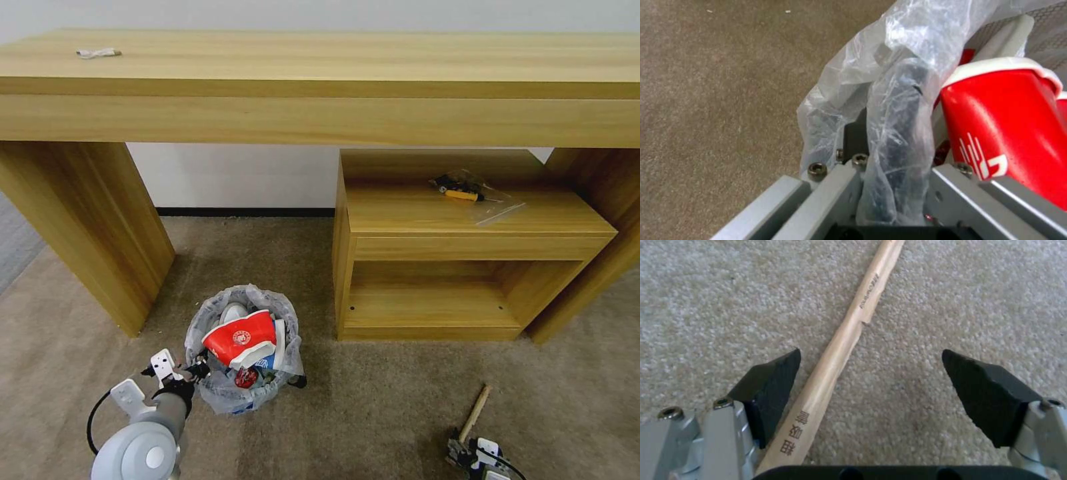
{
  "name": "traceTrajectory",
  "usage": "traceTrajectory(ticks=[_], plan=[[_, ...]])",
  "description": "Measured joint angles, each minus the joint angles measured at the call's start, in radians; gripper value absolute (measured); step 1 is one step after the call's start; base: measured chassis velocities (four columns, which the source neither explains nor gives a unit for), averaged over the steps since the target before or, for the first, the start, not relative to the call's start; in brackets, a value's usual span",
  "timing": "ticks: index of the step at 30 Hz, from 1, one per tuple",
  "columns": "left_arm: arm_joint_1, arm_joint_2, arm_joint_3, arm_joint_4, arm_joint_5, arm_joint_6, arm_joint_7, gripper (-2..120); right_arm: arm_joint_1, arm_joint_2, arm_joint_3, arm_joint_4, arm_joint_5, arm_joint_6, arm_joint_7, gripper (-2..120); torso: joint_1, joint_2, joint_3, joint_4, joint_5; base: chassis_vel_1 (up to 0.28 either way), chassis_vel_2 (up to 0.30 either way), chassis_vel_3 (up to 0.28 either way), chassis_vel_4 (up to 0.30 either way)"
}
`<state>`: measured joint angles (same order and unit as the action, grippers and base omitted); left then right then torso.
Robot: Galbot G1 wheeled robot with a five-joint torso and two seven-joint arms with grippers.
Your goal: Pick up the trash bin and place the garbage on the floor into it.
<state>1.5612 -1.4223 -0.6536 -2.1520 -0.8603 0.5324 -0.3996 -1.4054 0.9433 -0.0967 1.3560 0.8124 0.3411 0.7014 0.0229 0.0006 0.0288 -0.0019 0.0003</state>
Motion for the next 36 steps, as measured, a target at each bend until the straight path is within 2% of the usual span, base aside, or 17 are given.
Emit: traceTrajectory(ticks=[7,9,10,12,15,16,23,29,31,36], plan=[[0.003,0.001,-0.001,-0.011,-0.003,0.000,0.000,0,0.000,0.006,-0.005,-0.009,0.000,0.002,-0.008,80,0.000,0.000,0.000,0.0000,0.0000,0.000,0.000,0.000,0.000],[0.005,0.001,-0.002,-0.014,-0.004,0.000,-0.001,0,0.001,0.010,-0.007,-0.013,0.000,0.002,-0.008,75,0.000,0.000,0.000,0.0000,-0.0001,0.000,0.000,0.000,0.000],[0.005,0.001,-0.002,-0.016,-0.004,0.000,-0.001,0,0.001,0.012,-0.009,-0.015,0.000,0.003,-0.008,68,0.000,0.000,0.000,0.0000,0.0000,0.000,0.000,0.000,0.000],[0.005,0.001,-0.002,-0.016,-0.004,0.000,-0.001,0,0.002,0.013,-0.010,-0.018,0.000,0.003,-0.008,65,0.000,0.000,0.000,0.0000,0.0001,0.000,0.000,0.000,0.000],[0.005,-0.001,-0.001,-0.016,-0.004,-0.001,-0.001,0,0.004,0.016,-0.014,-0.030,-0.010,0.014,-0.011,50,0.000,0.000,0.000,0.0001,0.0001,0.000,0.000,0.000,0.000],[0.005,-0.001,-0.001,-0.016,-0.004,-0.001,-0.001,0,0.004,0.016,-0.014,-0.030,-0.010,0.014,-0.011,50,0.000,0.000,0.000,0.0001,0.0001,0.000,0.000,0.000,0.000],[0.000,0.000,0.003,-0.016,-0.008,-0.001,-0.001,0,0.001,0.019,-0.015,-0.043,-0.017,0.020,-0.015,24,0.000,0.000,0.000,0.0001,0.0001,0.000,0.000,0.000,0.000],[0.000,0.003,0.002,-0.011,-0.009,-0.001,-0.001,0,-0.002,0.016,-0.013,-0.061,-0.027,0.030,-0.028,19,0.000,0.000,0.000,0.0002,0.0000,0.000,0.000,0.000,0.000],[-0.002,0.003,0.002,-0.003,-0.008,-0.001,-0.001,0,-0.004,0.013,-0.011,-0.063,-0.029,0.033,-0.032,11,0.000,0.000,0.000,0.0001,0.0000,0.000,0.000,0.000,0.000],[-0.005,0.004,0.002,0.010,-0.007,-0.001,-0.001,0,-0.011,0.005,-0.008,-0.052,-0.037,0.037,-0.036,3,0.000,0.000,0.000,-0.0001,0.0000,0.000,0.000,0.000,0.000]])
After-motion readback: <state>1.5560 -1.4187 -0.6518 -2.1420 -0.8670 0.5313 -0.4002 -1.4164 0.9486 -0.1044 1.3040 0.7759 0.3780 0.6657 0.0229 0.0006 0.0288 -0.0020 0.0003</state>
